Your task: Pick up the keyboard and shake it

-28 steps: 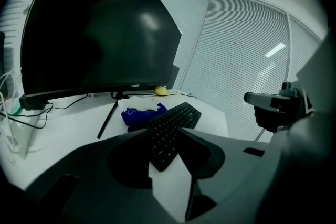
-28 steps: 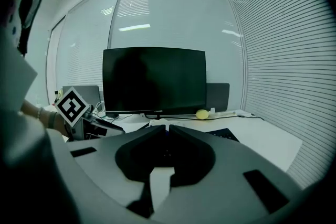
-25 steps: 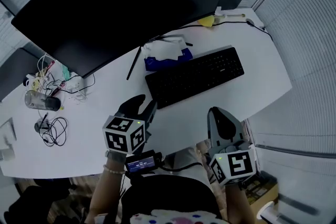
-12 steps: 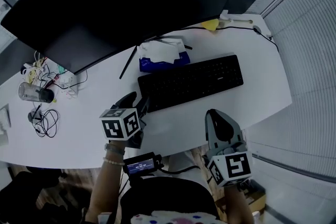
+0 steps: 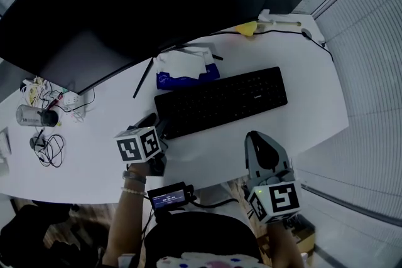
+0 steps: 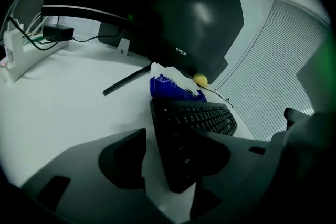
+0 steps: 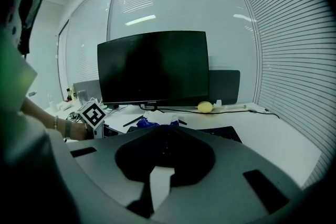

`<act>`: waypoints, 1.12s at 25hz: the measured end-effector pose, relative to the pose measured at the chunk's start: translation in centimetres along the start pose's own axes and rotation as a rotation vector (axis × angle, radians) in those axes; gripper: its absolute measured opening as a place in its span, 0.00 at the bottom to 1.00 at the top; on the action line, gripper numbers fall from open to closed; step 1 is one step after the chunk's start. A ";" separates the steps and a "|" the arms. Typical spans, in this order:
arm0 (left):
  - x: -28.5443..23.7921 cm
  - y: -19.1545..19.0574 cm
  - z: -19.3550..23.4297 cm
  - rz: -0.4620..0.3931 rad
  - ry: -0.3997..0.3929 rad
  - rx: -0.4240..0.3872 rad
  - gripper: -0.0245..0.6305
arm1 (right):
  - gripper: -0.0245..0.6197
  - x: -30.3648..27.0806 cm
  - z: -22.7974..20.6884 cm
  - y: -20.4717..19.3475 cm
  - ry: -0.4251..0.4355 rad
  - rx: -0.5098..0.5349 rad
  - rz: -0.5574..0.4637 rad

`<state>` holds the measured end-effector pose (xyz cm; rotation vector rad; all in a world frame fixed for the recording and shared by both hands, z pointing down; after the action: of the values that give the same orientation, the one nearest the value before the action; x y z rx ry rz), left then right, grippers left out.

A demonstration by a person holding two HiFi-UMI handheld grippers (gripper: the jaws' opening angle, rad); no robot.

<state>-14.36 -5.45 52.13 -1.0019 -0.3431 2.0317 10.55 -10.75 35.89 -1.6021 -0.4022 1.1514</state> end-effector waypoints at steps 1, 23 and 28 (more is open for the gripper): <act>0.0 0.0 0.0 0.003 -0.001 0.004 0.37 | 0.11 -0.2 -0.1 0.0 0.003 0.002 0.004; -0.1 -0.3 -0.5 0.007 -0.025 0.084 0.29 | 0.11 -3.5 -4.7 -2.3 -0.011 0.049 0.089; 0.7 -0.4 -1.0 -0.011 -0.008 0.081 0.29 | 0.11 -6.1 -8.9 -3.6 -0.034 0.038 0.147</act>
<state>-13.62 -4.72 51.35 -0.9408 -0.2676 2.0239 16.08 -18.85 41.56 -1.6017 -0.2865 1.2909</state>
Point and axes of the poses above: the fingertips, and each gripper's own axes: x backward along the fingers, z to its left, y out of its top, the point moved 4 cm from there along x, backward along the fingers, and after that the axes turned 15 degrees about -y, right-handed, at the moved point
